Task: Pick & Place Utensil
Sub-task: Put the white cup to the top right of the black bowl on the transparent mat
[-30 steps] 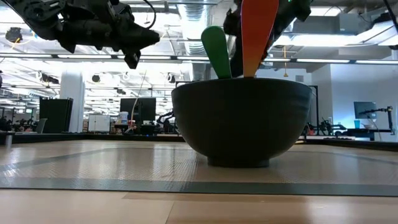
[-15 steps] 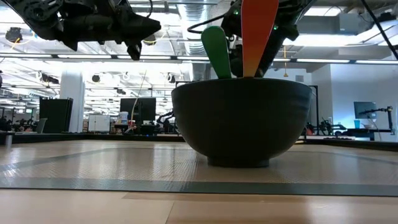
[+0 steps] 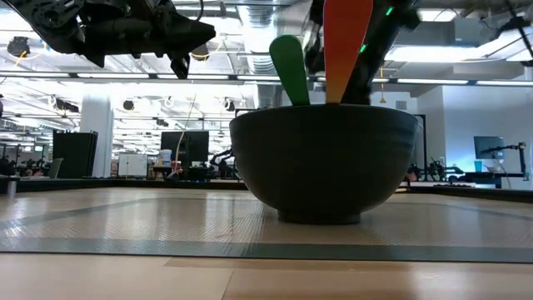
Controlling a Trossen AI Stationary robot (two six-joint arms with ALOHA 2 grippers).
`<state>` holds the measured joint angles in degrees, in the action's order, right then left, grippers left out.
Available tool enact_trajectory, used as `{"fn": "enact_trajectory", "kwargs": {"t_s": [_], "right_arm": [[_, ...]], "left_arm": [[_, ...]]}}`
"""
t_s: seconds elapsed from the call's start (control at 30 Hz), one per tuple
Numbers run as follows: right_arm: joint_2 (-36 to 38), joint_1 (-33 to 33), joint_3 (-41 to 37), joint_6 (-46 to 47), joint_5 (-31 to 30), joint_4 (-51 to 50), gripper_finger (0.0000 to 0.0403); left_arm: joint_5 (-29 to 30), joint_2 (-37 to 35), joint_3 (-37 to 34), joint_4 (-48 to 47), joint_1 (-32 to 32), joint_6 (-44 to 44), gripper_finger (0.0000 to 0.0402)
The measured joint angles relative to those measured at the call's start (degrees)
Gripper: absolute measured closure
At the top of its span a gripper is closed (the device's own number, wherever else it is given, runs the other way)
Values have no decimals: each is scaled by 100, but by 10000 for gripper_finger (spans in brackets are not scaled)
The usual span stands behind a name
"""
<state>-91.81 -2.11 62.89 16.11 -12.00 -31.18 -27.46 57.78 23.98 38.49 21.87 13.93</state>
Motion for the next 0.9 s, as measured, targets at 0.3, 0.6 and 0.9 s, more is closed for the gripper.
{"fn": "enact_trajectory", "kwargs": {"t_s": [0.3, 0.6, 0.9], "right_arm": [[792, 1201, -77, 1602, -362, -893, 396], [164, 2006, -174, 2436, -335, -1376, 389], [152, 2036, -164, 2449, -260, -1395, 377]], "left_arm": [[0, 0, 1, -2, -4, 0, 362], [0, 0, -1, -3, -4, -4, 362], [0, 2, -2, 10, -4, -15, 362]]}}
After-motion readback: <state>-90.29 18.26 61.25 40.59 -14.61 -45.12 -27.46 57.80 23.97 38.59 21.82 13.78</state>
